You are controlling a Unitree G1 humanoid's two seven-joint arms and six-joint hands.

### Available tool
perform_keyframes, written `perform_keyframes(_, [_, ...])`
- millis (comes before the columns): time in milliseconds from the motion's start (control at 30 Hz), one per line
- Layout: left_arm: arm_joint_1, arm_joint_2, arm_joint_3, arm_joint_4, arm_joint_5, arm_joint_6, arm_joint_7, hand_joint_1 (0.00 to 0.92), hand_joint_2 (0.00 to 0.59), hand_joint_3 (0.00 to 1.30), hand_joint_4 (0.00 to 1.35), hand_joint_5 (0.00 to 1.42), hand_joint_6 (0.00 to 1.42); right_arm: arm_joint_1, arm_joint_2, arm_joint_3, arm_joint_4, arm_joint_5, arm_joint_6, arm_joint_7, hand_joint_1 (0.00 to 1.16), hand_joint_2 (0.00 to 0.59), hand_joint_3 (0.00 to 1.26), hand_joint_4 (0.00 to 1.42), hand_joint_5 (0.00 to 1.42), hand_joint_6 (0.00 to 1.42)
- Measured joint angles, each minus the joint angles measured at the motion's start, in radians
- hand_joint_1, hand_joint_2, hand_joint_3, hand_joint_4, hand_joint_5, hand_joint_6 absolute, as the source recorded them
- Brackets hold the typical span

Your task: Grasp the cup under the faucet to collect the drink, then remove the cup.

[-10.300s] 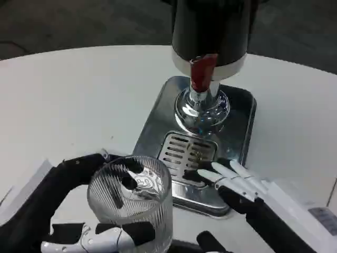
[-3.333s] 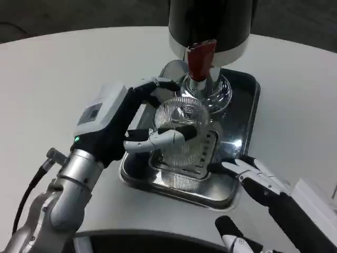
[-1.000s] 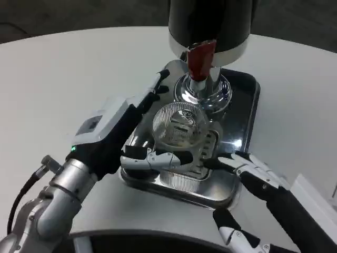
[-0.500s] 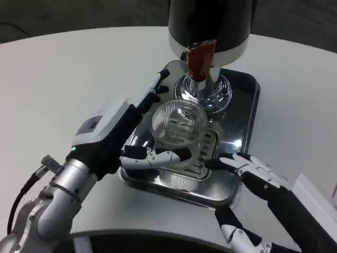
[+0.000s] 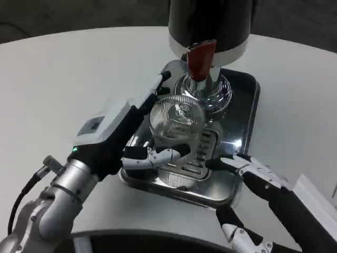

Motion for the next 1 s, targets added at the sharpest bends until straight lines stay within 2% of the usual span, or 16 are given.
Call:
perform_keyframes(167, [0.0,-0.002,0.0,0.0,0.007,0.0,0.0,0.509,0.174,0.0,0.05,0.2,0.2,0.001,0.0,0.0,0.0,0.0,0.0,0.0,0.48,0.517,0.22,0.12,0.05,0.0])
perform_keyframes(367, [0.0,-0.004,0.0,0.0,0.009,0.0,0.0,0.357,0.086,0.0,0.05,0.2,0.21,0.001,-0.001,-0.002,0.0,0.001,0.001,0.0,0.47,0.516,0.22,0.12,0.05,0.0])
perform_keyframes(500, [0.001,-0.004,0.001,-0.003,0.007,0.0,0.0,0.294,0.054,0.0,0.03,0.19,0.19,0.001,-0.001,-0.002,0.0,0.001,0.001,0.0,0.47,0.516,0.22,0.12,0.05,0.0])
perform_keyframes(833, [0.023,0.001,0.018,-0.063,-0.018,0.001,-0.001,0.264,0.012,0.0,0.0,0.14,0.17,0.003,-0.001,0.004,0.0,0.001,0.001,-0.001,0.47,0.516,0.22,0.12,0.06,0.0])
perform_keyframes(1000, [0.046,0.018,0.045,-0.132,-0.033,0.006,-0.017,0.266,0.016,0.0,0.0,0.12,0.16,0.005,-0.001,0.004,0.0,0.001,0.001,-0.007,0.47,0.516,0.22,0.13,0.06,0.0])
